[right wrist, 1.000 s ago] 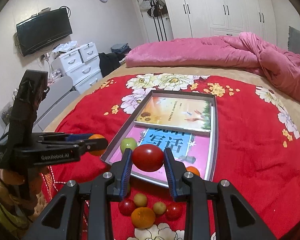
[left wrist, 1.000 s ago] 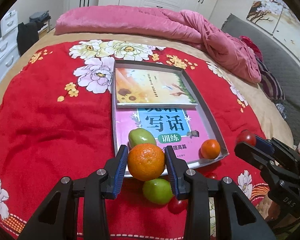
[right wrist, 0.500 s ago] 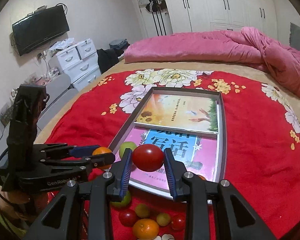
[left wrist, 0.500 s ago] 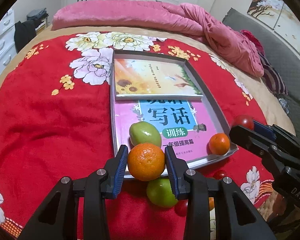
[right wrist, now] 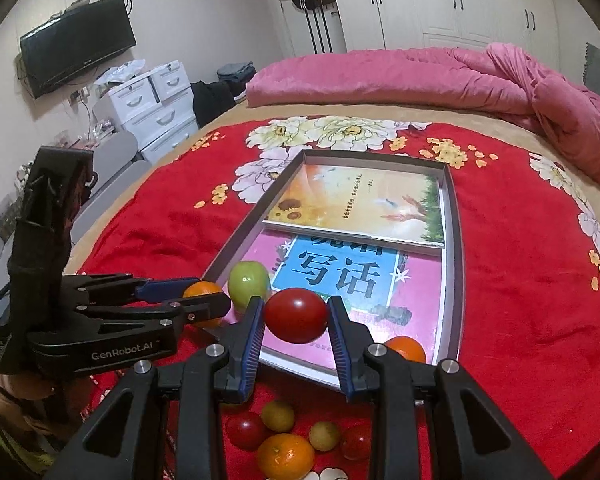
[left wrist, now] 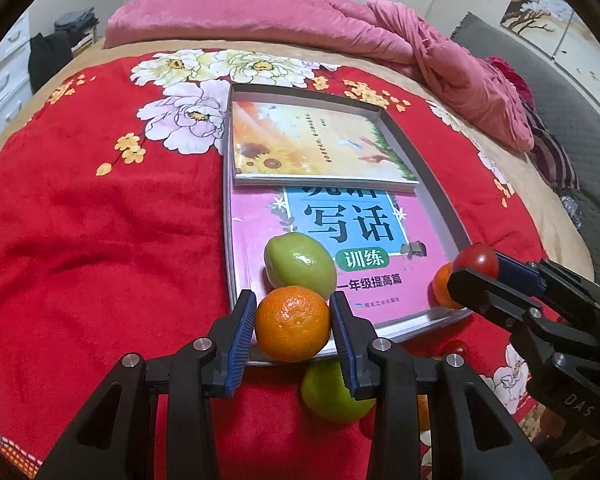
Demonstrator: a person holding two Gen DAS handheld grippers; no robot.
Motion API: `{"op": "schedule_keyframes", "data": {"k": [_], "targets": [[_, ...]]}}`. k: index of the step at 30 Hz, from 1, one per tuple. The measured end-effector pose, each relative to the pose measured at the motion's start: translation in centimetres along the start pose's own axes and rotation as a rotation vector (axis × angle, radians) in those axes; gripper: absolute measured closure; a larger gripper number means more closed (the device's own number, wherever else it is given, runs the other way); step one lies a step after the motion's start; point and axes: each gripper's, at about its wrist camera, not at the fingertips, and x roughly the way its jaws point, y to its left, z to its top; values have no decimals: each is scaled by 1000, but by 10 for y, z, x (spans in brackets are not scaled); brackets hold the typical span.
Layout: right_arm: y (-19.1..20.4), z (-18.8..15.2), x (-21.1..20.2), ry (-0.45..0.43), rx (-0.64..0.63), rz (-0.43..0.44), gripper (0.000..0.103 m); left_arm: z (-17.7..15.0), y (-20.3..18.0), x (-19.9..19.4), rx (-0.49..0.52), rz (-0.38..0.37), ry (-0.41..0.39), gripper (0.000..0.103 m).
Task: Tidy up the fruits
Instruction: 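Carry the tomato and tangerine over the tray rim with both tools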
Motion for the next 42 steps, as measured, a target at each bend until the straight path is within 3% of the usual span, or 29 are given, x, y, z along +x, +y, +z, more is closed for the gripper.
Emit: {"op": "schedule_keyframes", "data": {"k": [19, 42], "targets": [[5, -10, 47, 127, -63, -36, 71, -1, 2, 5, 1, 4, 5, 64], [-3, -13, 57, 184, -13, -40, 70, -2, 1, 3, 5, 9, 3, 64]]}}
